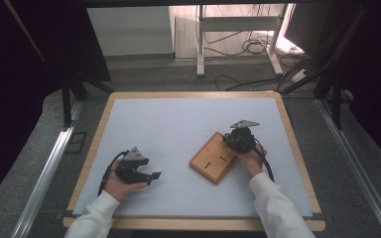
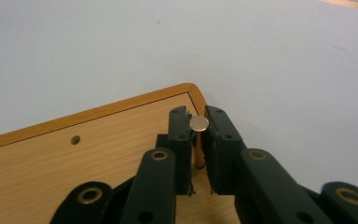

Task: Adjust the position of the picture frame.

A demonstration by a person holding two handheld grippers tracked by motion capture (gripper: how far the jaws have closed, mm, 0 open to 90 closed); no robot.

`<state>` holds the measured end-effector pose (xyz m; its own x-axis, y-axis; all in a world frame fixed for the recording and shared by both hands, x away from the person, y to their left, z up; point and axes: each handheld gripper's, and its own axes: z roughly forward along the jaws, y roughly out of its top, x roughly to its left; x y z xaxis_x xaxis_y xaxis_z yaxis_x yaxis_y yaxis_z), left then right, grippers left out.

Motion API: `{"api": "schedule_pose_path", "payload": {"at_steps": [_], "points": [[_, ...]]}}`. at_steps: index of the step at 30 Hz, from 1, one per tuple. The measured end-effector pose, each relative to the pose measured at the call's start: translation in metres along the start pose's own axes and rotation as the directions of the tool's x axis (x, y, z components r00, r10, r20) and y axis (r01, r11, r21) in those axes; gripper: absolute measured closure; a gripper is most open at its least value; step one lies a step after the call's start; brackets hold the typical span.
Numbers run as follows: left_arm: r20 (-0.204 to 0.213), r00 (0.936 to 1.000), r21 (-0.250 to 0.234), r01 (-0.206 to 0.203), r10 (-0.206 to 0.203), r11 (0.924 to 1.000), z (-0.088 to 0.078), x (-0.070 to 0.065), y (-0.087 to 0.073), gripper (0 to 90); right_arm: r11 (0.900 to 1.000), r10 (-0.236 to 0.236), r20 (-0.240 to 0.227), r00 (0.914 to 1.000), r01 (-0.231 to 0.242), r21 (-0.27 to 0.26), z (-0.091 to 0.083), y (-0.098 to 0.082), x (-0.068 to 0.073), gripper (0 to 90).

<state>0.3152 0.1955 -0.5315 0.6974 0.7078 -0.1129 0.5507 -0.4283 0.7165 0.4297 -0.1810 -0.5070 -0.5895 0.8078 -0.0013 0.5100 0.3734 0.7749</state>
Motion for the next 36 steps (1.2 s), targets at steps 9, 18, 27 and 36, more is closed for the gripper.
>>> {"api": "schedule_pose_path", "payload": {"at_steps": [9, 18, 27, 36], "points": [[-0.003, 1.0, -0.003, -0.001, 0.001, 1.0, -0.001, 0.0, 0.0, 24.9, 0.999, -0.002, -0.018, 0.9998, 0.002, -0.038, 0.0, -0.004, -0.002, 83.8], [-0.005, 1.0, -0.008, 0.002, -0.002, 1.0, -0.002, 0.0, 0.0, 24.9, 0.998, -0.045, -0.079, 0.9958, 0.041, -0.057, 0.003, 0.0, 0.013, 83.6], [-0.006, 1.0, -0.013, 0.001, -0.002, 0.9999, -0.003, 0.002, 0.0, 24.9, 0.994, -0.089, -0.158, 0.9835, 0.078, -0.072, 0.008, 0.008, 0.038, 83.5], [-0.007, 1.0, -0.021, 0.005, -0.005, 0.9998, -0.005, 0.002, 0.0, 24.9, 0.992, -0.113, -0.219, 0.9691, 0.098, -0.077, 0.017, 0.014, 0.06, 83.5]]}}
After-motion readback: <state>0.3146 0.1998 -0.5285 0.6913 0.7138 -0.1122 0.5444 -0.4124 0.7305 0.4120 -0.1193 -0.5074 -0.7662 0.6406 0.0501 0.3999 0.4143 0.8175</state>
